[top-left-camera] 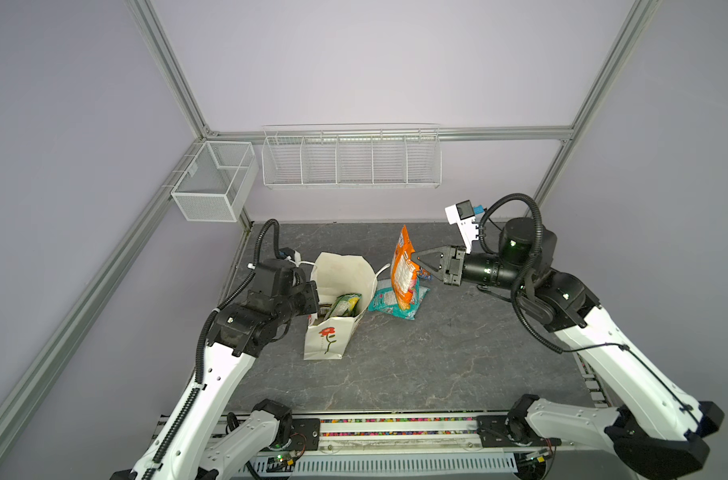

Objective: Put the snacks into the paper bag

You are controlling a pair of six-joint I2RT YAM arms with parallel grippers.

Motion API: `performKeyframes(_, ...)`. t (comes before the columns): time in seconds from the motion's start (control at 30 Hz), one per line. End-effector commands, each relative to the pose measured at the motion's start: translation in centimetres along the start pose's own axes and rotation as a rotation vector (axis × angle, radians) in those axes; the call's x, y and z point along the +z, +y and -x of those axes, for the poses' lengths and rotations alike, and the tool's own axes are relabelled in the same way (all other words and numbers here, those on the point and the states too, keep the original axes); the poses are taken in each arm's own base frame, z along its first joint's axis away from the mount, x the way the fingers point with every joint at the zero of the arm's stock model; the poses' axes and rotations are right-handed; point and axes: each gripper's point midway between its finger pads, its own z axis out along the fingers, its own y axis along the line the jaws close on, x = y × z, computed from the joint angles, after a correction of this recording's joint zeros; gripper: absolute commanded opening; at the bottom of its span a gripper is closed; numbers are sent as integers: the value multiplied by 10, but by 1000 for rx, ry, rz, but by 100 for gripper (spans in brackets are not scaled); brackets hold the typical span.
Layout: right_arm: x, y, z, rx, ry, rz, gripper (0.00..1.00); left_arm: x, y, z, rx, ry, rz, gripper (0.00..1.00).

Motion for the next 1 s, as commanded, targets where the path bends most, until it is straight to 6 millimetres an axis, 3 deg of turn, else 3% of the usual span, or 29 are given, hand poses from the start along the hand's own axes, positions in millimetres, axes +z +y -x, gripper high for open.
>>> performKeyframes(0.0, 2, 30, 15, -81, -37, 80, 7, -12, -2, 6, 1, -21, -11, 0)
performKeyframes(0.57, 39, 82, 20, -135, 2, 205, 7, -9, -18, 7, -46, -20, -102, 0)
performKeyframes(0.97, 67, 75, 11, -114, 35, 212, 7, -7, -29, 10, -74, -22, -160, 0)
